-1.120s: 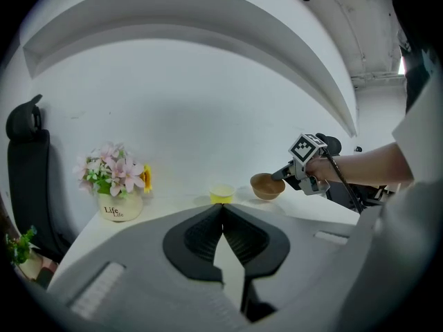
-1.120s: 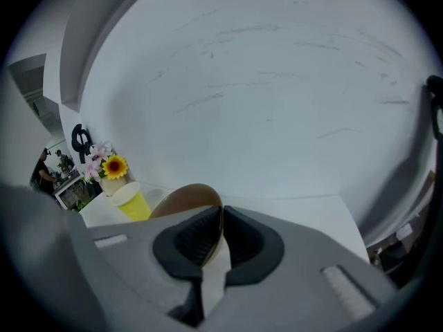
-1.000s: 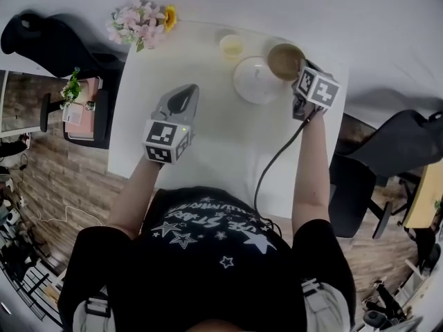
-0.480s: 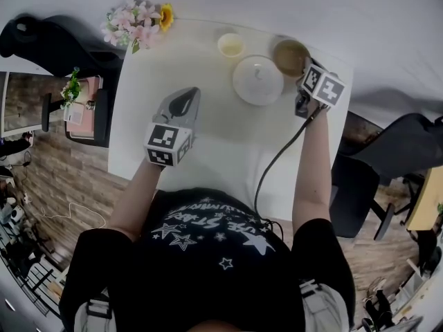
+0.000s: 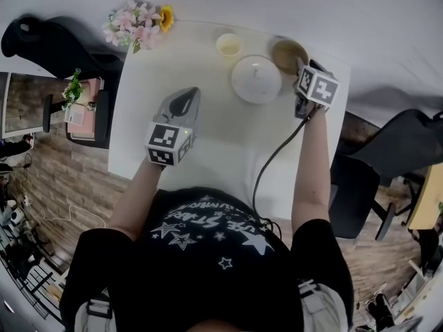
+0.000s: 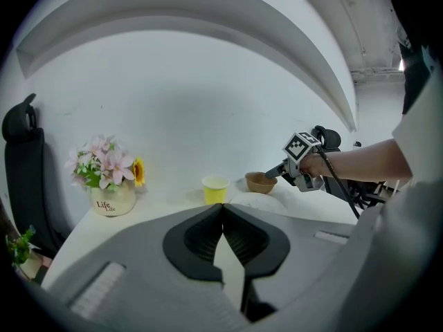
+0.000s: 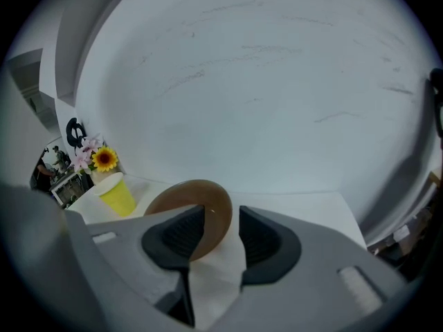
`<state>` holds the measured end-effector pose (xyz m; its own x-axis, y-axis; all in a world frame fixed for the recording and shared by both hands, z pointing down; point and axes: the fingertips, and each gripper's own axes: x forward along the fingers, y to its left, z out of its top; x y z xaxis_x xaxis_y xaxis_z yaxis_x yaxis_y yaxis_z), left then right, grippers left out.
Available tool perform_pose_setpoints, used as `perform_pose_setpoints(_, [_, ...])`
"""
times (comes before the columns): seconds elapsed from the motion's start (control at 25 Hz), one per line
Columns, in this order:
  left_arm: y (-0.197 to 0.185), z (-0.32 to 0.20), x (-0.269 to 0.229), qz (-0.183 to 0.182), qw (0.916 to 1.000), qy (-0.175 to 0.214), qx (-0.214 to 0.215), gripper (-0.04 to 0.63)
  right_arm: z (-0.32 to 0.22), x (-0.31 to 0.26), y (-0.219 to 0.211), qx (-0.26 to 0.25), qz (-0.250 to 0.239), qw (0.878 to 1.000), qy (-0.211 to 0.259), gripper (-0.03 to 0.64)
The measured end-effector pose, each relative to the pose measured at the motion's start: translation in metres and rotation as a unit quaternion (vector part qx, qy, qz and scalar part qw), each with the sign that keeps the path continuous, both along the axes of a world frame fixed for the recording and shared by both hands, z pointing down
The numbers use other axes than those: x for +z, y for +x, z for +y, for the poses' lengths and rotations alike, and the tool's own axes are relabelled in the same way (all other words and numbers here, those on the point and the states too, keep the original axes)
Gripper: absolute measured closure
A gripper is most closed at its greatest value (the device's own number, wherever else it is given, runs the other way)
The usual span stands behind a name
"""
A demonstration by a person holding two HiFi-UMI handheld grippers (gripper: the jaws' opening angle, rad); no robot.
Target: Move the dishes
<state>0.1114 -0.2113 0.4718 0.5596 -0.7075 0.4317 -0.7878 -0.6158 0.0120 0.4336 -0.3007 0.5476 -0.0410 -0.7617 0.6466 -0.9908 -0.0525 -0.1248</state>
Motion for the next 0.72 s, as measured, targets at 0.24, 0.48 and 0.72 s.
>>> perform_pose_setpoints(0.24, [-0.002, 0.013, -0.011, 0.011, 0.9998, 0.012, 0.009, 0.584, 0.024, -0.024, -0.003, 0.006, 0.009, 1.000, 0.021, 0.446])
perform_pose_setpoints(0.48, [-0.014, 0.023, -0.026, 0.024, 0.9990, 0.026, 0.028, 0.584, 0.056, -0.054, -0.025, 0.012, 0.017, 0.999, 0.042, 0.445])
perform_pose_setpoints(0.72, [-0.042, 0.031, -0.040, 0.048, 0.9975, 0.038, 0.037, 0.584, 0.087, -0.075, -0.061, 0.020, 0.028, 0.998, 0.053, 0.445])
